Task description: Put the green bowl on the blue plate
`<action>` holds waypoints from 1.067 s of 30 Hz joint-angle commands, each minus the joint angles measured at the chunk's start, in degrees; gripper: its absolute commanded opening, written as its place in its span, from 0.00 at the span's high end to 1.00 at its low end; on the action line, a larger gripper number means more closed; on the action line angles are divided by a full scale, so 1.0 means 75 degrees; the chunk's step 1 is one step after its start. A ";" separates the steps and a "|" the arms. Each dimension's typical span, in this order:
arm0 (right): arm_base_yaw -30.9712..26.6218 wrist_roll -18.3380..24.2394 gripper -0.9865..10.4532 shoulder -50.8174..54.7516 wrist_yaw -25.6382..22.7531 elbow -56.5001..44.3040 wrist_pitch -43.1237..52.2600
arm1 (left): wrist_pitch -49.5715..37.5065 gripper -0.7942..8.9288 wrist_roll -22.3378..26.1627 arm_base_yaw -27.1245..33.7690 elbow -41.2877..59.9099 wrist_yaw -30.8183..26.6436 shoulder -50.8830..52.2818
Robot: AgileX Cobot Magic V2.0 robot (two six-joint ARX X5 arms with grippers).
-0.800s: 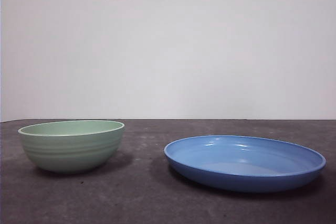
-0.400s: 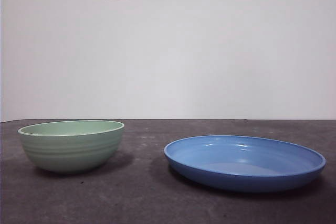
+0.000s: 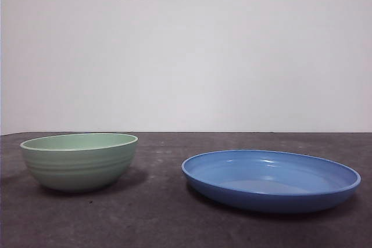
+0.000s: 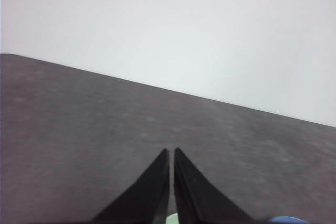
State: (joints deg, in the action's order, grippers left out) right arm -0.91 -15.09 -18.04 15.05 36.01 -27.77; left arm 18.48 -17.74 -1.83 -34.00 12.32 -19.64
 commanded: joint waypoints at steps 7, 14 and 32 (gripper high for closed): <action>0.0012 0.0119 0.90 -0.1271 0.1824 0.1862 -0.0863 | 0.1183 0.90 -0.0160 -0.0026 -0.1871 0.1953 -0.1457; 0.0600 0.0507 0.90 -0.1839 0.2285 0.2550 -0.1568 | 0.2361 0.90 0.0233 -0.0210 -0.2981 0.2970 -0.2416; 0.1938 0.1052 0.90 -0.2224 0.2253 0.2567 -0.2043 | 0.3386 0.89 0.1081 -0.0688 -0.3445 0.3244 -0.3130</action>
State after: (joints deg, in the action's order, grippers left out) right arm 13.43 -7.92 -34.54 31.90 54.19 -43.86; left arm 44.40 -10.79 -6.87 -58.65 36.27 -42.81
